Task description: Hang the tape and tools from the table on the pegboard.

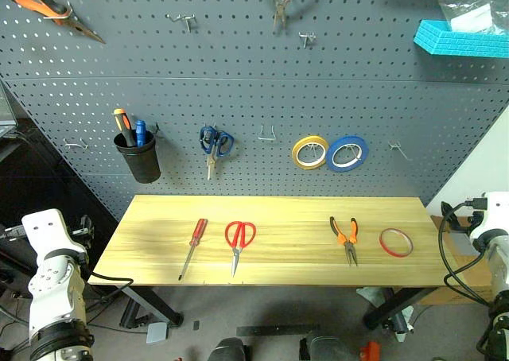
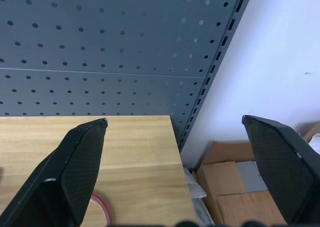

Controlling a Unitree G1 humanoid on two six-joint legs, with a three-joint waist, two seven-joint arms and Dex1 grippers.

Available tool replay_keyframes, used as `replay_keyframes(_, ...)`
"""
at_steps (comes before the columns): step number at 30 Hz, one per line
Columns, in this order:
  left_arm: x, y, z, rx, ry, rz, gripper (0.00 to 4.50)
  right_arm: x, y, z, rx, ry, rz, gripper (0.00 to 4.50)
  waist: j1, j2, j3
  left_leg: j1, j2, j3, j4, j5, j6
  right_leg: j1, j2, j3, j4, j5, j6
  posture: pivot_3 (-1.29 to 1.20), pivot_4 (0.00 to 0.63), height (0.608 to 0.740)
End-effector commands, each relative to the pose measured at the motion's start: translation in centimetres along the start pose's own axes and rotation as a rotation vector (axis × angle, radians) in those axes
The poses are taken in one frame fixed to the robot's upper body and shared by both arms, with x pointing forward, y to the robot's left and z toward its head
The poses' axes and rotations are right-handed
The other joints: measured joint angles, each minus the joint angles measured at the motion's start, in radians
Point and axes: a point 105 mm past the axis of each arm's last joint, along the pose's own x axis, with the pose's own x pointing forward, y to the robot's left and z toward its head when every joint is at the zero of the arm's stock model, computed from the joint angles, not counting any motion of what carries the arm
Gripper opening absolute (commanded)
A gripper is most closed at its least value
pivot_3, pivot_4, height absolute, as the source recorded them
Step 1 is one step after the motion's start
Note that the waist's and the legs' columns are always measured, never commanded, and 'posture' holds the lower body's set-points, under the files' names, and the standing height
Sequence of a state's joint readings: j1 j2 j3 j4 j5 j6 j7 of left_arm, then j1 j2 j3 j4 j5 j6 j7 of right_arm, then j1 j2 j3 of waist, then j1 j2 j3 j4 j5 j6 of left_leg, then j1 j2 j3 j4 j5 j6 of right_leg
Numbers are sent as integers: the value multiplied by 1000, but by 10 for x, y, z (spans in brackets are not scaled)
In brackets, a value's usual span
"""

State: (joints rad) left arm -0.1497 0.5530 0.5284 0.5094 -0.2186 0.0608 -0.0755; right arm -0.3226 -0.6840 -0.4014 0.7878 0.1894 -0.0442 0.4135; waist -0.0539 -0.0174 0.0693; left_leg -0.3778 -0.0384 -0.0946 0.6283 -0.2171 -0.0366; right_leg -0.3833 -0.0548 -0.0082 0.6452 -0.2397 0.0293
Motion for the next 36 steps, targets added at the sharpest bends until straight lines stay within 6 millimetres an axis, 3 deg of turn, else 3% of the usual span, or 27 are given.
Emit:
replay_keyframes(1,1,4,22,39,-75,6,3473,1,-4,19,-5,-73,-7,4500,0,0,0,0,0,0,0,0,0,0,0,0,0,0,0,-47,9,740)
replay_keyframes(7,-3,-27,26,66,-100,-105,3473,-1,27,16,-60,-64,124,4500,0,0,0,0,0,0,0,0,0,0,0,0,0,0,0,-56,26,740)
replay_keyframes(11,-21,-90,38,71,-139,-342,3473,-11,70,15,-53,-46,290,4500,2,1,6,-1,7,0,0,0,0,0,0,0,0,0,0,-84,68,740)
replay_keyframes(16,-51,-156,42,104,-134,-594,3473,-25,102,16,-35,15,403,4500,0,6,31,0,8,3,1,0,0,0,0,2,0,0,-1,-117,116,740)
replay_keyframes(18,-60,-177,43,92,-118,-684,3473,-26,107,14,-29,56,411,4500,-1,7,43,-1,10,5,1,0,0,-1,1,2,1,0,-1,-132,136,740)
replay_keyframes(21,-87,-226,57,100,-157,-901,3473,-22,114,8,-43,134,421,4500,-4,4,74,-1,12,8,1,0,0,-2,2,2,1,-1,-1,-163,181,740)
replay_keyframes(27,-121,-282,78,121,-212,-1208,3473,-6,118,2,-38,257,430,4500,-14,0,127,-5,15,17,1,0,1,-6,2,5,0,1,1,-193,243,740)
replay_keyframes(33,-161,-314,88,274,-284,-1531,3473,18,118,-4,-78,342,420,4500,-31,-2,161,-14,15,18,1,-2,5,-13,2,6,-1,2,7,-176,270,740)
replay_keyframes(36,-180,-320,87,380,-335,-1660,3473,27,118,-9,-71,387,422,4500,-32,-2,174,-21,14,21,1,-2,5,-22,2,10,1,4,6,-162,275,740)
